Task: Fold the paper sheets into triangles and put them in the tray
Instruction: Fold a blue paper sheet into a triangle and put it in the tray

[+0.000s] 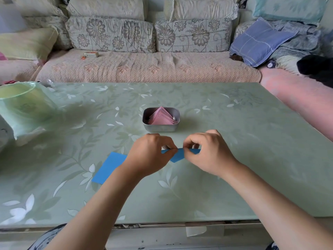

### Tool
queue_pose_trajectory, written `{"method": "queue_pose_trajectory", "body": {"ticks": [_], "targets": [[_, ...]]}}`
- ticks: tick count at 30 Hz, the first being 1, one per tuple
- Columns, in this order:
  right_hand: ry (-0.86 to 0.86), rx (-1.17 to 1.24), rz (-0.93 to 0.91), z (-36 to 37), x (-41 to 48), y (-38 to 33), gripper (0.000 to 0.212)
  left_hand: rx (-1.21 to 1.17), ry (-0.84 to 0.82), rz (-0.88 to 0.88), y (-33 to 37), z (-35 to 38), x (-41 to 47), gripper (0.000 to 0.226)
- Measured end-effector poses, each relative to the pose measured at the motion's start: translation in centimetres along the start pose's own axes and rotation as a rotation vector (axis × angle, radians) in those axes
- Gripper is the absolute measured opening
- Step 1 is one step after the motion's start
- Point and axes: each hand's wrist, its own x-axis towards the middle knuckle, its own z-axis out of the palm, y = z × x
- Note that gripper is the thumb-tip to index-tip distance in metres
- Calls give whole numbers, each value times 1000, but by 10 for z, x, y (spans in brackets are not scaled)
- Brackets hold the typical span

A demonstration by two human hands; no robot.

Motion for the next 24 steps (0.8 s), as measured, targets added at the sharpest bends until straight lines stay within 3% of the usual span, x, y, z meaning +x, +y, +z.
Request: {"method": "queue_pose_trajectory", "body": {"ticks": [16, 24], "targets": [[76, -109, 100, -6, 2, 17, 21, 45, -1, -88, -21, -17, 2, 6], [29, 2, -110, 5, 1, 7, 6, -39, 14, -54, -14, -7, 2, 5]]}}
